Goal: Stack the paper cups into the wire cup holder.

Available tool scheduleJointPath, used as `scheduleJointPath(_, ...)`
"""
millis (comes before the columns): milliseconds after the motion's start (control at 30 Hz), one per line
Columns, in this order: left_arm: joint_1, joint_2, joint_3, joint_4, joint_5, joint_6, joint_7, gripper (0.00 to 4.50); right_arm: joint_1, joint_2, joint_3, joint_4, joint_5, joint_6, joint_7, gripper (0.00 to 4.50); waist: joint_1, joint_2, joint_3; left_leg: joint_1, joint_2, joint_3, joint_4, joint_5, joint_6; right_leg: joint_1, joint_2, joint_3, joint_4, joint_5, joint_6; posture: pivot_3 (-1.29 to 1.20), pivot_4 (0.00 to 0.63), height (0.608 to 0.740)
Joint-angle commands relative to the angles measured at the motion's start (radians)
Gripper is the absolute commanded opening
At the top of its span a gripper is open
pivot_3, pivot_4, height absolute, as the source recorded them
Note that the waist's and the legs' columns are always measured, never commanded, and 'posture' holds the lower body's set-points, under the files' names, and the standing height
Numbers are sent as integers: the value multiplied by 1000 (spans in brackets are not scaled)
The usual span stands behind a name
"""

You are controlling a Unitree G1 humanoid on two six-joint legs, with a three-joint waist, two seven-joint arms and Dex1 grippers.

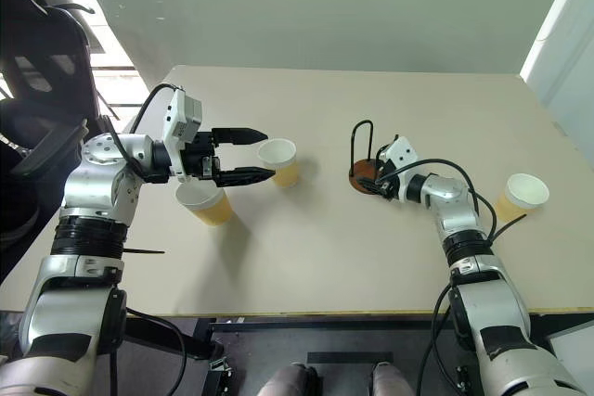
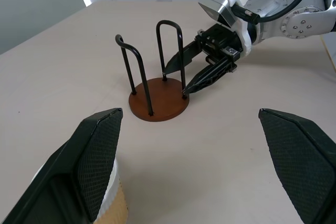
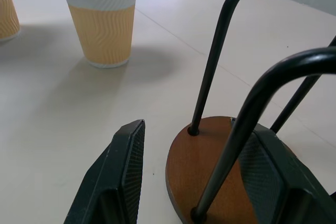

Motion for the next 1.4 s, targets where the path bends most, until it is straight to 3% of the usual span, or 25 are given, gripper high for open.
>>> scheduleJointPath(33, -8, 7, 20, -18, -11, -7, -1, 4500, -20, -9, -14, -15, 12, -12, 9, 2012, 0, 0, 0, 0, 0, 0, 0, 0, 0, 0, 0, 0, 0, 0, 0, 0, 150, 740)
scheduleJointPath(233, -8, 7, 20, -18, -11, -8, 0, 4500, -15, -3, -7, -17, 6, -18, 4, 40, 0, 0, 0, 0, 0, 0, 0, 0, 0, 0, 0, 0, 0, 0, 0, 0, 150, 740)
scheduleJointPath(500, -3, 7, 21, -28, -14, -2, 0, 4500, 3, 3, 8, -39, 11, -12, 52, 40, 0, 0, 0, 0, 0, 0, 0, 0, 0, 0, 0, 0, 0, 0, 0, 0, 150, 740)
scheduleJointPath(733, -11, 10, 15, -15, -11, -1, -11, 4500, 91, -104, 49, -251, 67, 85, 334, 40, 3, 0, 0, -1, 0, 0, 0, 0, 0, 1, 0, -1, 0, 0, 0, 0, 150, 740)
scheduleJointPath(967, -21, 2, 9, -2, -7, -6, -14, 4500, 157, -182, 95, -473, 125, 232, 506, 40, -2, 0, 0, 0, 0, 0, 1, 1, -2, 1, 1, -1, 1, -1, -2, 0, 150, 740)
scheduleJointPath(1400, -12, 1, 11, -22, -12, 3, -10, 4500, 134, -161, 150, -504, 140, 281, 570, 40, -6, 0, 0, 0, 0, 0, 2, 2, -2, 1, 1, 0, 1, -1, -2, 0, 150, 740)
